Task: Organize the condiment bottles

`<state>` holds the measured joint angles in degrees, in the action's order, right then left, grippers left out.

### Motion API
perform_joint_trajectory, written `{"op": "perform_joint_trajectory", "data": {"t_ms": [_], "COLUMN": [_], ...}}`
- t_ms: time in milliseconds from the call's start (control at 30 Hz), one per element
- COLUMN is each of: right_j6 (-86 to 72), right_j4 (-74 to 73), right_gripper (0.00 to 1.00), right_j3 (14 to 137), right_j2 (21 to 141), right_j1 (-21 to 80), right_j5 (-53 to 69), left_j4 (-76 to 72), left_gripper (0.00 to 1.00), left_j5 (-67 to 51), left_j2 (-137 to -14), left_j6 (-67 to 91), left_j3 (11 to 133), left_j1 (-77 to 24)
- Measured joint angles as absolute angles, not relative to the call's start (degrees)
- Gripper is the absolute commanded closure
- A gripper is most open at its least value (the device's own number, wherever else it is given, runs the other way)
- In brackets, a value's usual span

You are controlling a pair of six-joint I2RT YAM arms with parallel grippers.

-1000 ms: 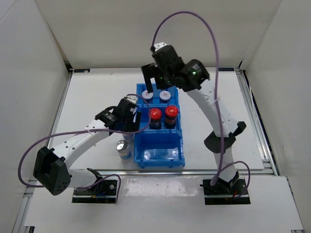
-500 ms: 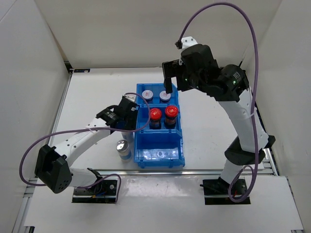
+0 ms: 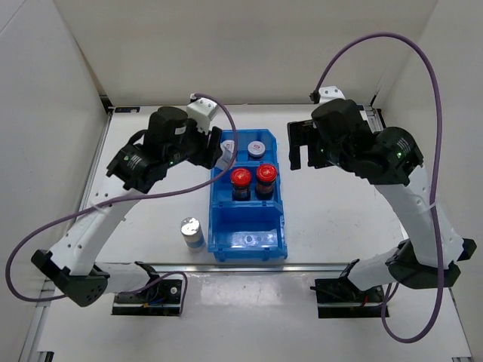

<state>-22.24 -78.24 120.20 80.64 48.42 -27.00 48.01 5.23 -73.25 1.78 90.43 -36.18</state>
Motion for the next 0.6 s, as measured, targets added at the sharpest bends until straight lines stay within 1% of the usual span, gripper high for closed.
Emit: {"op": "perform_joint_trajectory", "data": {"t_ms": [100,267,367,467,600], "right_j6": [-22.8,-23.7,-24.6,-25.5,-26.3], "right_j4": [-78.1,-77.9,-78.1,-78.1,-78.1], "right_gripper": [0.0,0.0,0.0,0.0,0.0], "right_j3": [118.9,115.3,113.8,113.7,113.7], "right_j2": [80.3,79.3,77.9,76.2,73.8], "right_j1": [47.4,46.0,45.3,44.6,44.5], "right_j5": [-27.7,-29.7,-30.4,-30.8,-31.4], "left_j4": [48.2,47.1,43.8,41.1,37.7], "left_gripper": [0.89,0.89,0.89,0.89,0.89], "left_j5": [-2.2,-6.1,-6.2,-3.6,-0.3], "left_j2": [-71.9,-73.2,-74.8,-78.3,-81.3], "left_j6": [0.3,0.2,1.2,2.4,3.2], "left_j3": [91.5,90.7,86.6,82.2,75.4], "left_j1": [-38.3,-49.5,-56.1,-62.2,-67.0]}}
